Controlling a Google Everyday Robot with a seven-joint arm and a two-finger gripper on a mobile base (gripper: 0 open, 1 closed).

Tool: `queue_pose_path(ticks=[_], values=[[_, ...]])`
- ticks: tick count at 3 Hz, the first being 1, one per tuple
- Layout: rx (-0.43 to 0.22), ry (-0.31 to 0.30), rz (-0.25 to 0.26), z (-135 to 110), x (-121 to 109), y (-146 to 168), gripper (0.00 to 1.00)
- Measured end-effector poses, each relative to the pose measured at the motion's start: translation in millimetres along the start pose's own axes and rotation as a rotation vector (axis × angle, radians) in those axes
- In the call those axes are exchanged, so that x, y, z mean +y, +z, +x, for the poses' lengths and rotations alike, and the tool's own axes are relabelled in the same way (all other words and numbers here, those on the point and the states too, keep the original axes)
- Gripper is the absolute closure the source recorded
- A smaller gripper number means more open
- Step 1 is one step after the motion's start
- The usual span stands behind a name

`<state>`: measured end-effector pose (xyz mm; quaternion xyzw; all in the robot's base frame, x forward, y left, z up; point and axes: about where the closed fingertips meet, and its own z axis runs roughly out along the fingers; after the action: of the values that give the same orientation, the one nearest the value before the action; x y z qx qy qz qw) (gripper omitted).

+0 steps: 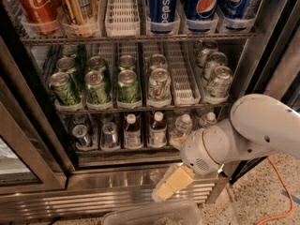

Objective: Pick blue plastic bottle from bottom shelf of fridge

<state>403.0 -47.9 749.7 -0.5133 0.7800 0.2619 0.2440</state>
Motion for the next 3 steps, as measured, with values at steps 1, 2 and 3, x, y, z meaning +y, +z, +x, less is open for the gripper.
queue_pose_path(ticks=[1,2,3], values=[[0.000,0.000,0.000,0.0,0.0,0.0,0.00],[-0.016,0.074,0.044,6.4,6.0,11.3,0.00],[-0.053,0.212,0.043,22.3,32.8,62.0,0.00]])
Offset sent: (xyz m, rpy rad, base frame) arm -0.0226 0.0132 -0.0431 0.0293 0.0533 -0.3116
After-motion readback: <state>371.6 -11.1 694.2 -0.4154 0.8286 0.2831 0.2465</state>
